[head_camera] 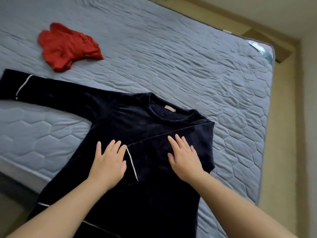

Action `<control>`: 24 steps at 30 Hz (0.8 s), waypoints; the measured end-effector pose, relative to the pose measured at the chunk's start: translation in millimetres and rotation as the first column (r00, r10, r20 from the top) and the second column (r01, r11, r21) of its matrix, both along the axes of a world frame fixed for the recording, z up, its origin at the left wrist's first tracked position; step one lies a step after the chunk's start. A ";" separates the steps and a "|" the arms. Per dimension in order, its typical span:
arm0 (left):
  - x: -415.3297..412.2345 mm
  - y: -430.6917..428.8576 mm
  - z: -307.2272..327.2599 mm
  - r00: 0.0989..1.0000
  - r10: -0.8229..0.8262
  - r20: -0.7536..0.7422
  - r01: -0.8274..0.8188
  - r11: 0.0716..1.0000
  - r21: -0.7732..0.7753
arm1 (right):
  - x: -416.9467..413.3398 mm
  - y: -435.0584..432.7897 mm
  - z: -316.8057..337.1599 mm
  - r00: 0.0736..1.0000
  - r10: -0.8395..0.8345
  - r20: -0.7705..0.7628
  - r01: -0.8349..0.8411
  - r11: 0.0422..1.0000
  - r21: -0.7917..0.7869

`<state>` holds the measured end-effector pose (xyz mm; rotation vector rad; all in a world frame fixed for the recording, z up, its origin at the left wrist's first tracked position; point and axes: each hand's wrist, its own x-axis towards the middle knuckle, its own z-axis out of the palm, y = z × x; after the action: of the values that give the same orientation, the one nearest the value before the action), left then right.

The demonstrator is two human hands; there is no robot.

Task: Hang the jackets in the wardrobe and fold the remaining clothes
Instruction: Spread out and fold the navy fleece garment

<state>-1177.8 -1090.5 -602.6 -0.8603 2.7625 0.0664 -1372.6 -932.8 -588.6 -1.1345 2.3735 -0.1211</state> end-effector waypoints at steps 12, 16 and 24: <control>85.9 -70.6 32.8 0.922 0.386 0.037 -0.388 0.912 0.131 | 95.1 -55.5 30.9 0.994 0.076 0.083 -0.083 0.993 0.089; 99.6 -158.4 2.0 0.816 0.577 0.028 -0.561 0.780 0.277 | 119.0 -139.6 7.2 0.992 0.042 0.116 -0.052 0.995 0.087; 133.7 -336.2 -84.6 0.293 0.956 -0.030 -0.651 0.223 0.726 | 151.1 -323.6 -79.2 0.990 0.075 0.118 -0.087 0.992 0.096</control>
<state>-1044.0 -1426.7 -687.2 -2.2512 1.8547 1.4716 -1221.5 -1256.4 -667.7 -1.1429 2.2043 -0.0368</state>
